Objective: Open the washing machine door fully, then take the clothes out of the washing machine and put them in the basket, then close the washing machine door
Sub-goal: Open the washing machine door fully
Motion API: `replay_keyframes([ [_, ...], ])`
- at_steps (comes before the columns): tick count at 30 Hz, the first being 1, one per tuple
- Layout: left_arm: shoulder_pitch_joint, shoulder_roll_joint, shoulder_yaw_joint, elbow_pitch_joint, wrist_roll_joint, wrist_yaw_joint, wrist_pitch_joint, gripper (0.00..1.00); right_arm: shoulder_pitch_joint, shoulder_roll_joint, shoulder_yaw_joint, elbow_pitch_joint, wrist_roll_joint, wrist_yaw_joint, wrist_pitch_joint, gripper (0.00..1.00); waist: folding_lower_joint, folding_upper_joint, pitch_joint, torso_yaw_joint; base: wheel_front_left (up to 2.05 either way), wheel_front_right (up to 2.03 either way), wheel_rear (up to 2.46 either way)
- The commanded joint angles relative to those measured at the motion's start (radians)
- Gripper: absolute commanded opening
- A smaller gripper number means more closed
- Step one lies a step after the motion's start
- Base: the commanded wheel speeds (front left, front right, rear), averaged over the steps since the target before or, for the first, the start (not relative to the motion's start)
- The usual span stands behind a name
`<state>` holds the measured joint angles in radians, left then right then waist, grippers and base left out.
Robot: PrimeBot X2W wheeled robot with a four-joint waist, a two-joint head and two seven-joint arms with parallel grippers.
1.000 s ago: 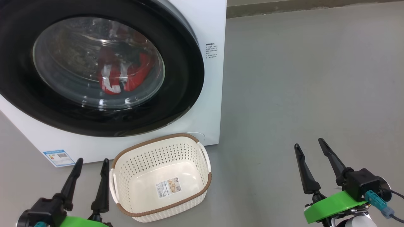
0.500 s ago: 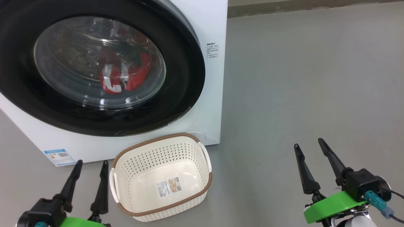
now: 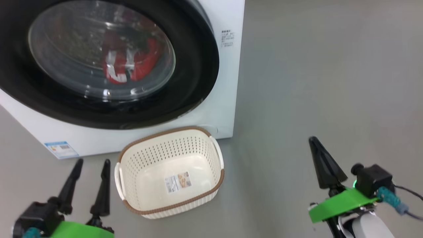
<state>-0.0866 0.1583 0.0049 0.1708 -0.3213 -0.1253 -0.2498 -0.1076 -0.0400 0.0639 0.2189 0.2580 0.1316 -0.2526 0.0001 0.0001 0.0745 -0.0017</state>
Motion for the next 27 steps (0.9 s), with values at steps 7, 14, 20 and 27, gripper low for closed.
replay_keyframes([
  [7, -0.074, 0.066, 0.035, -0.068, -0.044, -0.005, -0.012, 1.0, -0.145, -0.01, 0.1, 0.021, 0.216, -0.001, -0.009, 0.0, 0.0, -0.0001, 0.104, 0.015, 0.0, 0.0, 0.0],
  [14, -0.099, 0.11, 0.037, -0.12, -0.085, -0.005, -0.012, 1.0, -0.297, -0.01, 0.189, 0.076, 0.453, -0.001, -0.009, 0.0, 0.0, -0.0001, 0.192, 0.033, 0.0, 0.0, 0.0],
  [20, -0.113, 0.145, 0.035, -0.159, -0.102, -0.005, -0.012, 1.0, -0.438, -0.01, 0.263, 0.164, 0.622, -0.001, -0.009, 0.0, 0.0, -0.0001, 0.254, 0.06, 0.0, 0.0, 0.0],
  [27, -0.134, 0.163, 0.026, -0.18, -0.128, -0.005, -0.012, 1.0, -0.596, -0.01, 0.302, 0.238, 0.797, -0.001, -0.009, 0.0, 0.0, -0.0001, 0.318, 0.093, 0.0, 0.0, 0.0],
])
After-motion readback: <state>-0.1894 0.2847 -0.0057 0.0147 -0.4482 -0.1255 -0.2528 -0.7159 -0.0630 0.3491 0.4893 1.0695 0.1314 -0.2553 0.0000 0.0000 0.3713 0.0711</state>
